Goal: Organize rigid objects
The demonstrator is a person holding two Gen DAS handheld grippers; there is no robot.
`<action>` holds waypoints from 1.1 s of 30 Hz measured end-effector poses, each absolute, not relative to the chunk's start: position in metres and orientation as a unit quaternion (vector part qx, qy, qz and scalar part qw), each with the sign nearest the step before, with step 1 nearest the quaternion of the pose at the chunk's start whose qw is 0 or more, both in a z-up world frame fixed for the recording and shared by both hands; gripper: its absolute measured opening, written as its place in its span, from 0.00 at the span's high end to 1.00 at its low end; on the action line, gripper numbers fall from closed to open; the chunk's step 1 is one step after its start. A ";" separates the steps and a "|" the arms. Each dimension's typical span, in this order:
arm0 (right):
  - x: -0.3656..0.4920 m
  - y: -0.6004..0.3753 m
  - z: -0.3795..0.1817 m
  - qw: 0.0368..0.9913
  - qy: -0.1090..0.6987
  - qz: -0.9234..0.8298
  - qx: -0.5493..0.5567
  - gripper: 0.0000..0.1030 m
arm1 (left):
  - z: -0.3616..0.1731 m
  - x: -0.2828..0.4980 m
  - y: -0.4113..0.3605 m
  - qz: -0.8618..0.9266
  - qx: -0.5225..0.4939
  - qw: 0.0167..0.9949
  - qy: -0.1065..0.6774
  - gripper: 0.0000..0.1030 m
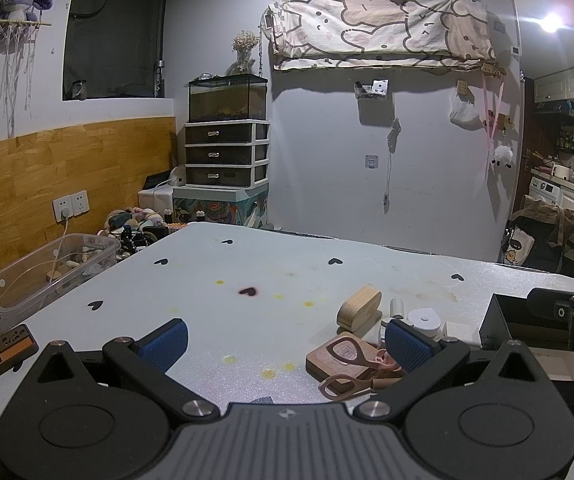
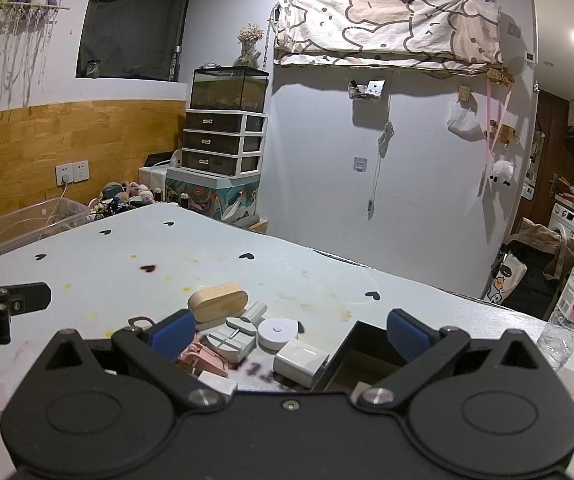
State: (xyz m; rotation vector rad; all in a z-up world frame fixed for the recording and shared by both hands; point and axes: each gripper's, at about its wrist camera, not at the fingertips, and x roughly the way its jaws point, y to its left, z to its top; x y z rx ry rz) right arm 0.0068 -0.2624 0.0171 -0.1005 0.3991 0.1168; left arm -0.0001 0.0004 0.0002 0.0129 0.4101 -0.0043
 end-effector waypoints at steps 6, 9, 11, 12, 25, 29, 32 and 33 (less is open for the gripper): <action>0.006 -0.263 0.017 0.977 0.199 0.058 -0.050 0.00 | 0.000 0.000 0.000 -0.002 0.006 0.979 0.204 0.00; 0.007 -0.264 0.016 0.977 0.199 0.058 -0.049 0.00 | -0.008 0.001 -0.017 -0.002 0.005 0.979 0.205 0.00; 0.006 -0.265 0.015 0.977 0.198 0.057 -0.050 0.00 | -0.008 0.001 -0.017 -0.002 0.005 0.979 0.205 0.00; 0.006 -0.262 0.019 0.977 0.198 0.055 -0.049 0.00 | -0.009 0.002 -0.020 -0.003 0.004 0.979 0.206 0.00; 0.021 -0.269 0.011 0.976 0.217 0.018 -0.032 0.00 | -0.018 0.024 -0.014 -0.027 -0.019 0.972 0.231 0.00; 0.018 -0.283 0.013 0.977 0.210 -0.023 -0.033 0.00 | -0.028 0.031 -0.009 -0.042 -0.025 0.969 0.242 0.00; 0.015 -0.298 0.016 0.977 0.204 -0.044 -0.047 0.00 | -0.036 0.035 -0.008 -0.052 -0.032 0.967 0.249 0.00; 0.015 -0.304 0.017 0.976 0.207 -0.052 -0.050 0.00 | -0.038 0.036 -0.008 -0.056 -0.035 0.965 0.252 0.00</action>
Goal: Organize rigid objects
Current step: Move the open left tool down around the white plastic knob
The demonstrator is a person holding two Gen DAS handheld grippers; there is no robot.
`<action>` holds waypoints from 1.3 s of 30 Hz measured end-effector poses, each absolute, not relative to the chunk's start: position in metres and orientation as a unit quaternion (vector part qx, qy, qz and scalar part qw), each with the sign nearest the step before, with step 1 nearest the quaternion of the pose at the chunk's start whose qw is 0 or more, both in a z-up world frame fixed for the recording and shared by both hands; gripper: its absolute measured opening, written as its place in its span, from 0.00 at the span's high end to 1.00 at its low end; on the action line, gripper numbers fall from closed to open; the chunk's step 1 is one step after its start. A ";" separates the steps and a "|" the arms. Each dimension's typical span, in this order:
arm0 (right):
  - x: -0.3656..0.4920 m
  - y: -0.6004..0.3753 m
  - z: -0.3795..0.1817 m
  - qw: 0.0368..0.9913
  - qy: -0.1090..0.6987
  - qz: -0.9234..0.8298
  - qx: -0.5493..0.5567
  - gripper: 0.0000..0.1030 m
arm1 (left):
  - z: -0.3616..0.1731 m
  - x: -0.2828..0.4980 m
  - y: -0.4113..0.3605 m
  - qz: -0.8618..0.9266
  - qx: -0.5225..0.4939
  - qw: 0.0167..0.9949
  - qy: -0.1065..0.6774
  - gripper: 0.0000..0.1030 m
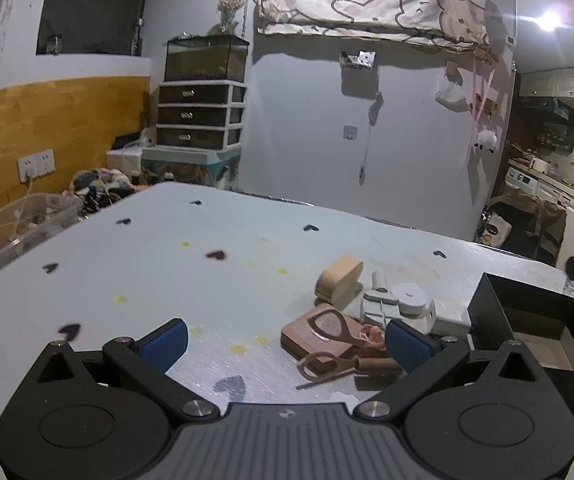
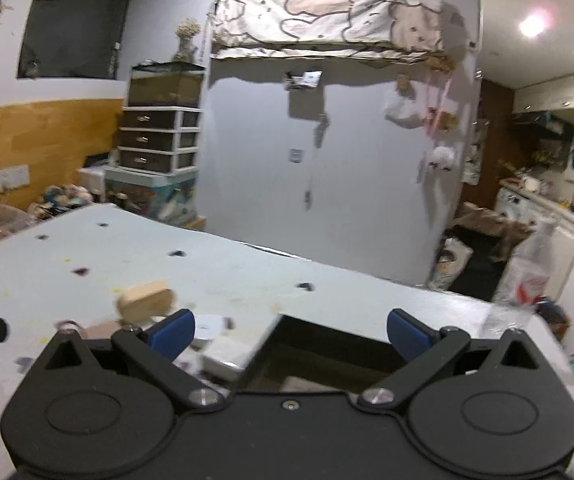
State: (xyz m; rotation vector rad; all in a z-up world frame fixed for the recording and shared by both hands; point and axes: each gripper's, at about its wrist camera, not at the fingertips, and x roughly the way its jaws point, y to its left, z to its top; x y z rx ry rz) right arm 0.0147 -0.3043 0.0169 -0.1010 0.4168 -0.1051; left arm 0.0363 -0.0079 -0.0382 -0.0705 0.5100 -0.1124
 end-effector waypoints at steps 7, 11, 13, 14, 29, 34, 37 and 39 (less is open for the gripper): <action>0.014 -0.351 0.011 0.976 0.185 -0.112 -0.023 0.00 | -0.050 0.045 -0.007 -0.074 -0.047 0.960 0.265 0.00; 0.025 -0.371 0.002 0.966 0.216 -0.139 -0.032 0.00 | -0.056 0.049 -0.009 -0.076 -0.042 0.960 0.268 0.00; 0.035 -0.384 -0.004 0.959 0.240 -0.152 -0.021 0.00 | -0.060 0.050 -0.010 -0.081 -0.041 0.958 0.271 0.00; 0.041 -0.392 -0.007 0.955 0.250 -0.162 -0.008 0.00 | -0.062 0.050 -0.010 -0.083 -0.041 0.958 0.272 0.00; 0.115 -0.446 -0.082 0.884 0.425 -0.165 0.100 0.77 | -0.063 0.053 -0.011 -0.070 -0.026 0.958 0.275 0.00; 0.119 -0.451 -0.090 0.874 0.454 -0.151 0.084 0.89 | -0.064 0.052 -0.018 -0.072 -0.021 0.959 0.275 0.00; 0.119 -0.454 -0.097 0.869 0.468 -0.141 0.074 0.94 | -0.068 0.051 -0.022 -0.079 -0.017 0.957 0.279 0.00; 0.118 -0.455 -0.097 0.870 0.469 -0.135 0.075 0.95 | -0.072 0.051 -0.024 -0.080 -0.017 0.955 0.284 0.00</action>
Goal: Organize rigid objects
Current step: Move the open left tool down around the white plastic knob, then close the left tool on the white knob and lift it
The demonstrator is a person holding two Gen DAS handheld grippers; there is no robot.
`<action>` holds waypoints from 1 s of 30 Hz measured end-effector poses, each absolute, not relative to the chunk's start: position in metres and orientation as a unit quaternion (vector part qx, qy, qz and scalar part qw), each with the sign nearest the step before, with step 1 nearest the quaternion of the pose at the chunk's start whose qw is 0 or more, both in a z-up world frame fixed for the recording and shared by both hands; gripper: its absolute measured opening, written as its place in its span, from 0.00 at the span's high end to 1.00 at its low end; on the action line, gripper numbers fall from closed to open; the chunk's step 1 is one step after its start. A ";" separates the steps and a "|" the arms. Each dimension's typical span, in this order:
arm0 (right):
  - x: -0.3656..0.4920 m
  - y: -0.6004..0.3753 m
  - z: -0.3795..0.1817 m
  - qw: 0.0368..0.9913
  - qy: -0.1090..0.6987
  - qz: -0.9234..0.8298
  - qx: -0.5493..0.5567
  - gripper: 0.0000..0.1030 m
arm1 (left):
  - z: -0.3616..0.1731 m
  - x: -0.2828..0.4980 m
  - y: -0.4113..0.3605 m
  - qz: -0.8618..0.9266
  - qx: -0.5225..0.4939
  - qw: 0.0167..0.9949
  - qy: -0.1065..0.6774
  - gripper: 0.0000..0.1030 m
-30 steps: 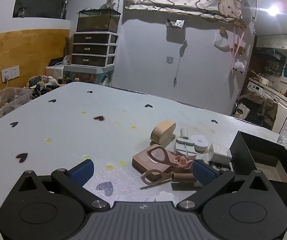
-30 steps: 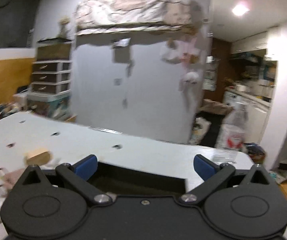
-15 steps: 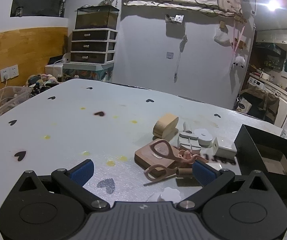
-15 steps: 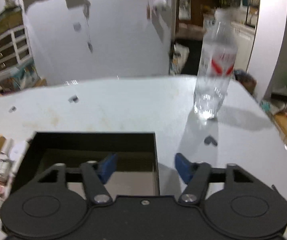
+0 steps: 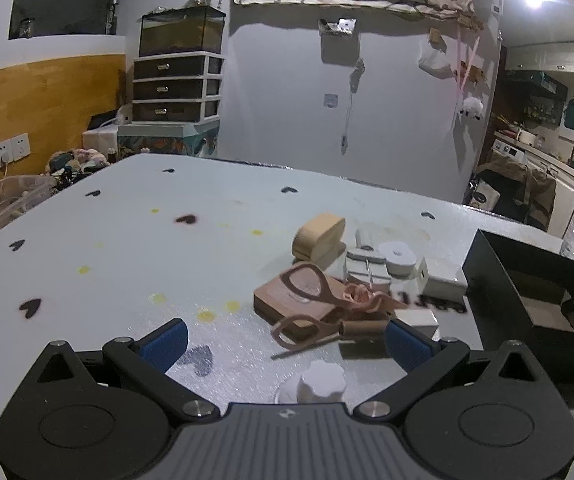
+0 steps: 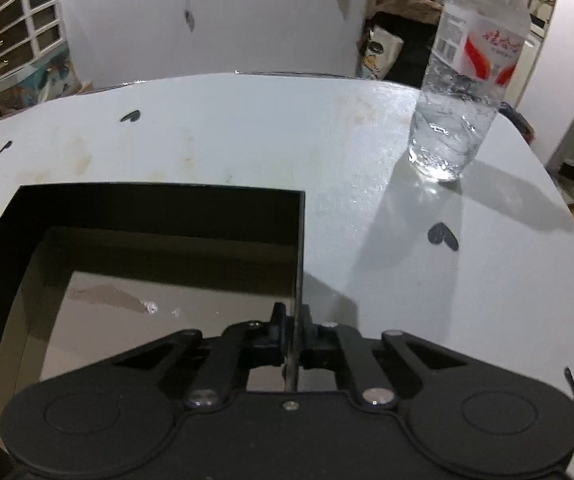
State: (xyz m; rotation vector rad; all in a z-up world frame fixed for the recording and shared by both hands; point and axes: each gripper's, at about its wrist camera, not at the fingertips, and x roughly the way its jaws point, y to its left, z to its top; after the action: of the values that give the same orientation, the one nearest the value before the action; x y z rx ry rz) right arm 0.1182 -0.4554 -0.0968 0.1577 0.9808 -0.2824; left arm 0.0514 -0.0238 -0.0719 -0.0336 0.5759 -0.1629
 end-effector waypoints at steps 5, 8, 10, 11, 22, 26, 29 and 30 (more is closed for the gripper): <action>0.118 -0.454 -0.097 0.874 0.462 -0.135 0.068 0.95 | -0.078 0.052 -0.025 -0.087 -0.019 0.954 0.285 0.06; 0.118 -0.457 -0.097 0.875 0.460 -0.134 0.074 0.95 | -0.082 0.051 -0.025 -0.098 -0.020 0.952 0.289 0.14; 0.118 -0.456 -0.096 0.874 0.461 -0.134 0.072 0.95 | -0.086 0.051 -0.025 -0.104 -0.021 0.950 0.295 0.20; 0.118 -0.455 -0.096 0.874 0.461 -0.135 0.068 0.95 | -0.088 0.051 -0.025 -0.107 -0.022 0.948 0.297 0.22; 0.121 -0.451 -0.097 0.873 0.465 -0.140 0.046 0.95 | -0.110 0.046 -0.025 -0.142 -0.014 0.937 0.318 0.35; 0.120 -0.450 -0.096 0.873 0.464 -0.140 0.047 0.95 | -0.114 0.050 -0.023 -0.143 -0.024 0.934 0.326 0.42; 0.120 -0.450 -0.096 0.874 0.464 -0.140 0.048 0.95 | -0.116 0.054 -0.025 -0.144 -0.027 0.932 0.331 0.47; 0.120 -0.451 -0.096 0.874 0.463 -0.139 0.048 0.95 | -0.118 0.056 -0.026 -0.144 -0.027 0.932 0.333 0.47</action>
State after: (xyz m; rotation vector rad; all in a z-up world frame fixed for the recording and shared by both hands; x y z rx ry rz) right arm 0.1204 -0.4507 -0.0962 0.0998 0.9680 -0.2911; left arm 0.0556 -0.0259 -0.1176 -0.0552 0.6807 -0.2949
